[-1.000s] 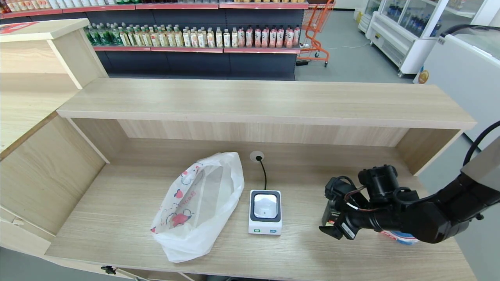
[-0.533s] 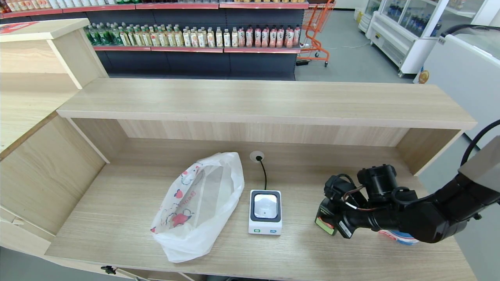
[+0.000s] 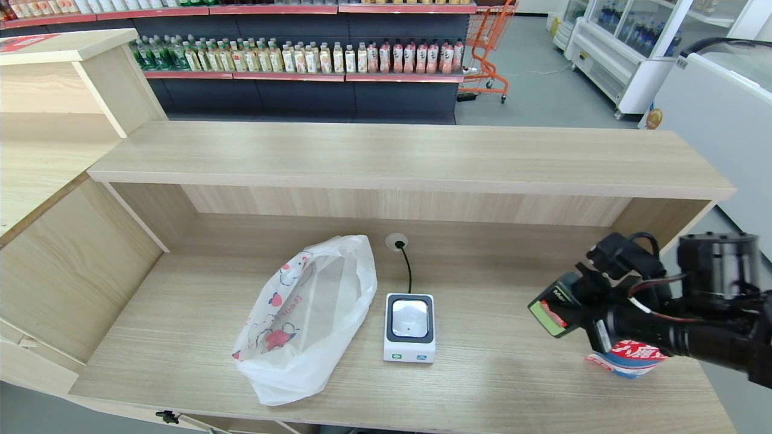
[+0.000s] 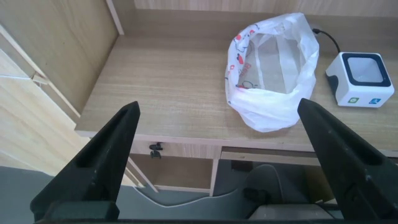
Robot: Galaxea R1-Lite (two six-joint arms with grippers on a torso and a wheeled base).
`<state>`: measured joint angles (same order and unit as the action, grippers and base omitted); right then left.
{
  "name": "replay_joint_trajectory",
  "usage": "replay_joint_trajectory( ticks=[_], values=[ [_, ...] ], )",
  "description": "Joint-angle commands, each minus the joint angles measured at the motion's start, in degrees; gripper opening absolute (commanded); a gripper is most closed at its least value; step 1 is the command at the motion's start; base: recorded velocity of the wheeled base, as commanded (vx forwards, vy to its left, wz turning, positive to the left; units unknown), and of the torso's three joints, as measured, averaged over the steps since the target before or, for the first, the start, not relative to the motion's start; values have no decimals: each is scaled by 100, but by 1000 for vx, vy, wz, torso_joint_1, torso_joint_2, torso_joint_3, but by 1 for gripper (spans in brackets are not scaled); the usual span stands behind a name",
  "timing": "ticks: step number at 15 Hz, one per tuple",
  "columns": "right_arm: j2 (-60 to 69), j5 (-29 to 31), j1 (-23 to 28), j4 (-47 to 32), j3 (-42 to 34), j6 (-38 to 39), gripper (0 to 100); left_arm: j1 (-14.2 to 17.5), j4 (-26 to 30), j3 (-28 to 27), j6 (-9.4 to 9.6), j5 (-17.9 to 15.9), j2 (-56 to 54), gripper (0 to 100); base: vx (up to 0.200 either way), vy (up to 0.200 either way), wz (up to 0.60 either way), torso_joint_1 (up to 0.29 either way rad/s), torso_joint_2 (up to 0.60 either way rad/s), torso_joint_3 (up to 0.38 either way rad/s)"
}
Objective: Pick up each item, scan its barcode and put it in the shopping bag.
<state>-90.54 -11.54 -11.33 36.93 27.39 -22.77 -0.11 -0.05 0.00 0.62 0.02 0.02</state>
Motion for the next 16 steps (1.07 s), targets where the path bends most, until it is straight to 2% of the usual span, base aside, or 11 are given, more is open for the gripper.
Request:
replay_joint_trajectory(
  ticks=[1,2,3,5,6,7,9,10,12,14,16],
  values=[
    [1346,-85,289,1071,-1289,-1845,0,2,-4,0,-1,-2,-2,100,0,0,0,0,0,0],
    [1504,-542,262,1159,-1307,-2627,0,-7,-4,0,8,-2,-2,100,0,0,0,0,0,0],
    [1478,-1605,236,1212,-1280,-3559,0,2,-4,0,-1,6,-2,100,0,0,0,0,0,0],
    [1135,-2941,236,1212,-1219,-6512,0,2,-4,0,-1,6,-2,100,0,0,0,0,0,0],
    [986,-3284,166,1168,-1175,-7531,0,2,-4,0,8,6,-2,100,0,0,0,0,0,0],
    [634,-3565,-326,1106,-1184,-9368,0,2,-4,0,-1,-2,-2,100,0,0,0,0,0,0],
    [-25,-3486,-1355,632,-1008,-11223,0,-7,-4,0,-1,-2,-2,100,0,0,0,0,0,0],
    [-289,-3442,-1759,667,-850,-11680,0,-7,-4,0,8,-2,-2,100,0,0,0,0,0,0],
    [-473,-3451,-2163,676,-577,-12049,0,-7,-4,0,-1,6,-2,100,0,0,0,0,0,0],
    [-491,-3486,-2462,667,-340,-12497,0,-7,-4,0,-1,-2,-2,100,0,0,0,0,0,0],
    [-552,-3671,-2524,667,-252,-12708,0,2,-4,0,-1,-2,-2,100,0,0,0,0,0,0]
  ],
)
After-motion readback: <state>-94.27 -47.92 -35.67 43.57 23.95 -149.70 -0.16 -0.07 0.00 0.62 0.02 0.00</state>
